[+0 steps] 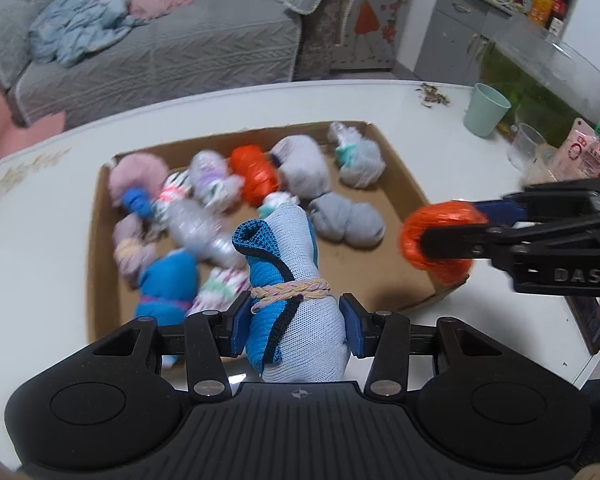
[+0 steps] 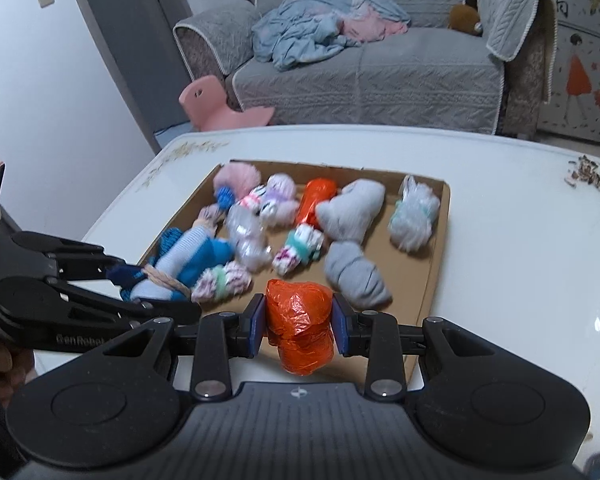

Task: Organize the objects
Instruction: 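Carry the blue-white sock and orange bundle over the tray with both tools, then lower both items into the tray and open both tools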

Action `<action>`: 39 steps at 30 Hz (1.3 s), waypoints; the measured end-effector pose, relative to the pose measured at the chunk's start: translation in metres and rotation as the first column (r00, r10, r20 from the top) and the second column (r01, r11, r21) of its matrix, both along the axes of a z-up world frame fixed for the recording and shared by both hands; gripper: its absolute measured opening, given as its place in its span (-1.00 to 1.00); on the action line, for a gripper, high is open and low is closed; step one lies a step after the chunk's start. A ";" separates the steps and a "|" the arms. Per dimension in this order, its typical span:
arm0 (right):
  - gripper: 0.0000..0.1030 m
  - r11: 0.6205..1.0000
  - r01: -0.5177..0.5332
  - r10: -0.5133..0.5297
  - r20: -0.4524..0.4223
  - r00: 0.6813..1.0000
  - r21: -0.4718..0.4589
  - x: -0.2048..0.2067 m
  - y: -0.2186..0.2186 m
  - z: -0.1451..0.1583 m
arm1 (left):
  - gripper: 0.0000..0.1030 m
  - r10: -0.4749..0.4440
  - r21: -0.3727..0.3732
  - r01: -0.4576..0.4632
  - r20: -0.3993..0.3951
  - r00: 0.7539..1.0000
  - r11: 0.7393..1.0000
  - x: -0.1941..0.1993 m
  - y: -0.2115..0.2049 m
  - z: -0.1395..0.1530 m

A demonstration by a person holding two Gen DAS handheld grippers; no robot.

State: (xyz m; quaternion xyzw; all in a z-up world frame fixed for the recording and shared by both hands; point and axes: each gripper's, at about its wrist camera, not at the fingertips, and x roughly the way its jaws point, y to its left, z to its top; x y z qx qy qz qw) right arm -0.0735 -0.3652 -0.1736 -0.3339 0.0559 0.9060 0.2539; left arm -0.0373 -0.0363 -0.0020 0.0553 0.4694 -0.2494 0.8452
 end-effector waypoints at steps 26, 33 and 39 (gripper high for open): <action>-0.40 0.999 -0.041 0.043 0.091 0.995 -0.016 -0.038 0.031 -0.017 | 0.03 -0.004 0.082 0.007 -0.044 0.999 0.997 0.044 -0.009 -0.070; -0.40 0.997 -0.066 0.071 0.122 0.990 -0.039 -0.057 0.040 -0.027 | 0.03 -0.011 0.117 0.013 -0.022 1.000 0.993 0.045 -0.002 -0.076; -0.40 0.996 -0.067 0.076 0.138 0.988 -0.067 -0.070 0.049 -0.039 | 0.03 -0.017 0.125 0.017 0.003 1.000 0.992 0.050 -0.009 -0.078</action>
